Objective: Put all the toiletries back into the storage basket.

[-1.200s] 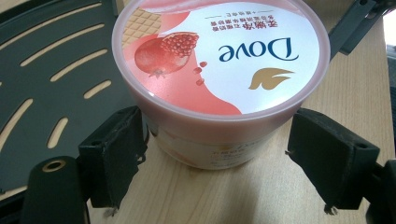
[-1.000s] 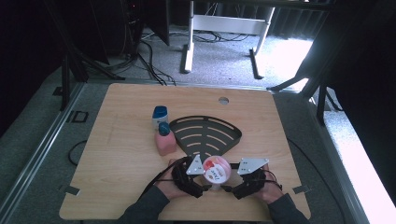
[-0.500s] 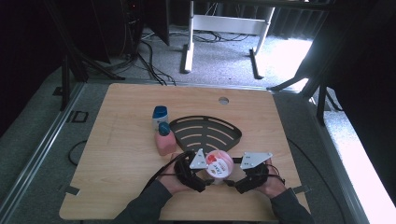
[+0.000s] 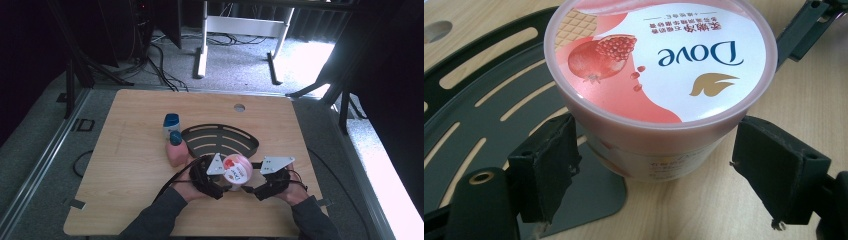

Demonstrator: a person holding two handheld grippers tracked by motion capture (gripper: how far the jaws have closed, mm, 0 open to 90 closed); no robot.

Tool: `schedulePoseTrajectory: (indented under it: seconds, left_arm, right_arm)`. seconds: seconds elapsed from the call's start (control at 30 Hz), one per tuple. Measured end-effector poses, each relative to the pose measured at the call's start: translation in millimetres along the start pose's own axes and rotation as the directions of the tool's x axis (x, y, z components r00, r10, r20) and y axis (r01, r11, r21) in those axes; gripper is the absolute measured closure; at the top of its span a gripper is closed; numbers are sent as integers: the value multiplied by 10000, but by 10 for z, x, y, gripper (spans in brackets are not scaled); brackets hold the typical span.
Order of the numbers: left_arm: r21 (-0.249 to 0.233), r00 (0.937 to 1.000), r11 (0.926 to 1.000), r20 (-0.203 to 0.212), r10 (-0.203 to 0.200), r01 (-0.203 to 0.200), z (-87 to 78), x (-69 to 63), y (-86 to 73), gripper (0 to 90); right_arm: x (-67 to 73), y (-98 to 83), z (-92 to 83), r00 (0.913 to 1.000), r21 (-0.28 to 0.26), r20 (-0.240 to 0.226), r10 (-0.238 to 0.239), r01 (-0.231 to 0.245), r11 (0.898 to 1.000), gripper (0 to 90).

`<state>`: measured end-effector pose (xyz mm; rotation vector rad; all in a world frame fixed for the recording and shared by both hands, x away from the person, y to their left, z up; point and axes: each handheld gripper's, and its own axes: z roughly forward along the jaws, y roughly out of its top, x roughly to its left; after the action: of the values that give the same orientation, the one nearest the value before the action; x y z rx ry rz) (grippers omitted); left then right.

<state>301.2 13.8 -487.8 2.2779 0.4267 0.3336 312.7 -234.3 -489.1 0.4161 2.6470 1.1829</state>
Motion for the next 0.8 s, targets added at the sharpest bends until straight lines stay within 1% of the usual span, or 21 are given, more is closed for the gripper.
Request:
schedulePoseTrajectory:
  seconds: [0.1,0.3,0.33,0.37,0.47,0.67,0.8]
  left_arm:
    - [-49,10000,10000,-3,-36,36,14,26,28,190]
    - [-113,10000,9999,-26,-51,51,27,59,84,190]
    - [-75,10000,10000,-46,12,-12,26,69,95,190]
    - [-111,10000,9999,-56,-52,51,30,72,103,191]
    - [-121,9999,9999,-79,-62,61,35,85,126,191]
    - [-137,9999,9999,-86,-79,78,60,121,167,190]
    - [-125,9999,9999,-141,-83,82,72,154,196,190]
  right_arm:
    - [-35,26,-17,10000,106,73,-42,41,9999,179]
    - [-94,40,-51,10000,63,83,-2,2,10000,179]
    - [-102,44,-55,9999,46,118,-26,26,10000,179]
    - [-107,48,-61,9999,44,151,-16,15,10000,179]
    - [-132,58,-75,9998,20,177,-13,13,10000,179]
    - [-192,87,-101,9997,179,220,-131,127,9998,179]
    - [-236,99,-104,9997,180,212,-96,93,9998,179]
